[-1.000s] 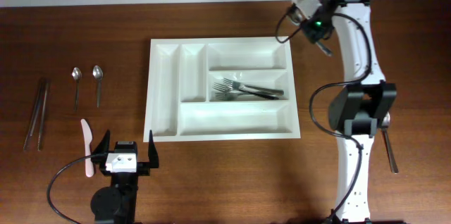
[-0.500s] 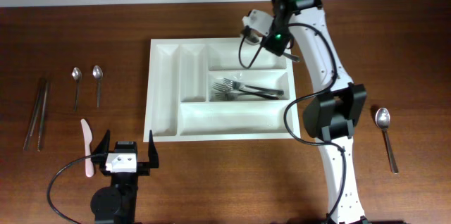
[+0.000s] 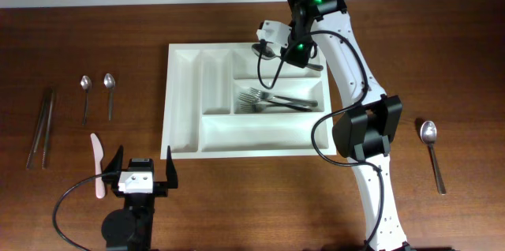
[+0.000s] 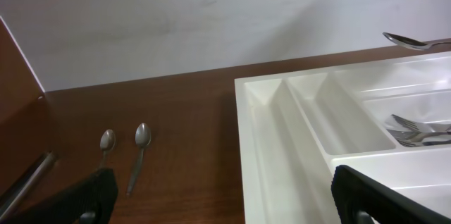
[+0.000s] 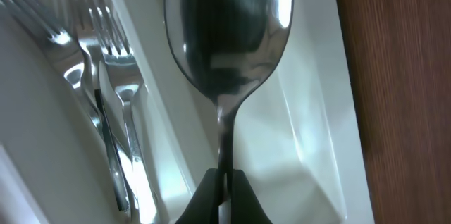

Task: Pack container
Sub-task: 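Carry the spoon left over the tray's top compartment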

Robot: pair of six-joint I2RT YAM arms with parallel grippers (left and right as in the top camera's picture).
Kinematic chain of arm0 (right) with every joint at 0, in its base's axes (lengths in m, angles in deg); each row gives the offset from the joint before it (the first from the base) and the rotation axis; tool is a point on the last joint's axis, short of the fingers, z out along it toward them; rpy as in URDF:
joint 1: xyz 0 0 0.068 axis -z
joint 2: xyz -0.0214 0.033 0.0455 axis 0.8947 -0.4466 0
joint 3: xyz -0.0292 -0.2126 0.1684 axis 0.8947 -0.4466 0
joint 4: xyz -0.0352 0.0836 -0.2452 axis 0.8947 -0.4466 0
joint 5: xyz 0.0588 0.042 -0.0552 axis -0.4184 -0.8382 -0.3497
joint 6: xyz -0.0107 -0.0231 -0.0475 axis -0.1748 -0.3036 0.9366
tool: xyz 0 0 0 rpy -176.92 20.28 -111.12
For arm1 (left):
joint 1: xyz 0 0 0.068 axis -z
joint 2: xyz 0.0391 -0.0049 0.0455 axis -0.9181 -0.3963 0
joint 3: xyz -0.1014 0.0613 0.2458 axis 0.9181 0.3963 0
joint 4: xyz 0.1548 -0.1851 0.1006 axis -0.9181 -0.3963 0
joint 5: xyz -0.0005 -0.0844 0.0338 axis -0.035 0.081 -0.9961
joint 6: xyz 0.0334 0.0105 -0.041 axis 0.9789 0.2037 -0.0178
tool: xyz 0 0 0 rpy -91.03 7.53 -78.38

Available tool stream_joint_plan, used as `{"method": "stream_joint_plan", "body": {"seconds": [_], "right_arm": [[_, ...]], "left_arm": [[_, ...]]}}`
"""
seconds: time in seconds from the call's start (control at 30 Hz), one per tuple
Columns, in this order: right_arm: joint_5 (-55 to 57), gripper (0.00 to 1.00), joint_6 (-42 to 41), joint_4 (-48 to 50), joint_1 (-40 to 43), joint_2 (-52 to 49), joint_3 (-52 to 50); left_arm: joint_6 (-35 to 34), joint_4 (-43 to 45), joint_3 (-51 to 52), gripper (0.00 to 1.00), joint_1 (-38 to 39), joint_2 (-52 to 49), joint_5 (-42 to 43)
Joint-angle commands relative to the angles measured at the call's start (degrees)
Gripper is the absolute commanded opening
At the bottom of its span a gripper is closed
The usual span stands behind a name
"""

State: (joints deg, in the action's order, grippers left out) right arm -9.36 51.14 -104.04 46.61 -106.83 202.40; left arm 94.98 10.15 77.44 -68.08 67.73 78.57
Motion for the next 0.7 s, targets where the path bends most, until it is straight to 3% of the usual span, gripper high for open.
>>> {"method": "stream_joint_plan", "body": {"seconds": [0.0,0.67], "right_arm": [[-2.0,0.04,2.1,0.2,-0.2,0.2,1.0],[-3.7,0.04,1.9,3.4,0.2,-6.4,0.5]], "left_arm": [[0.7,0.0,0.3,0.99,-0.2,0.4,-0.2],[0.7,0.0,0.3,0.99,-0.2,0.4,-0.2]]}}
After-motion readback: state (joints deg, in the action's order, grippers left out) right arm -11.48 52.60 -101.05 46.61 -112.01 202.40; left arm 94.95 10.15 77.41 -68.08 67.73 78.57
